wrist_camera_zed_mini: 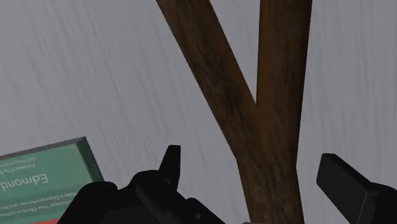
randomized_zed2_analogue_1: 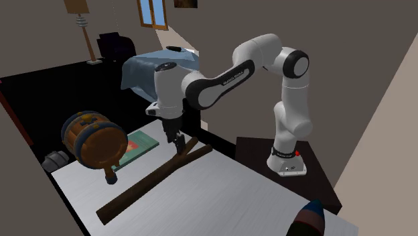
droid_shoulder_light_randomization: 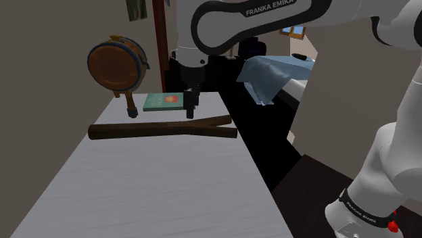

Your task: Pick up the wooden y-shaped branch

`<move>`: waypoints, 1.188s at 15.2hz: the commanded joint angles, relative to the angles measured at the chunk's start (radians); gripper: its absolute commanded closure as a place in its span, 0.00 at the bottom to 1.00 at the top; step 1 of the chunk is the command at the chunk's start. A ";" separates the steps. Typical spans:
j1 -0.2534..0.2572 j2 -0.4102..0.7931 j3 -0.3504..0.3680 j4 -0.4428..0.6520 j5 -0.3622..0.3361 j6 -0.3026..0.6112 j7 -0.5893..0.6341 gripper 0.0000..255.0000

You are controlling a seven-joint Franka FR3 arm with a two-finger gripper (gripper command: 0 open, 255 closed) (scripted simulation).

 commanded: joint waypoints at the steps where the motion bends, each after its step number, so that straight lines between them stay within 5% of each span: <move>1: 0.023 0.066 0.015 0.070 -0.023 -0.005 -0.003 0.00; 6: 0.084 0.226 0.040 0.244 -0.082 -0.021 -0.015 0.00; 15: 0.083 0.243 0.035 0.167 -0.090 0.073 -0.009 0.00; 16: 0.082 0.243 0.035 0.166 -0.089 0.074 -0.010 1.00; 18: 0.082 0.241 0.035 0.163 -0.089 0.075 -0.010 1.00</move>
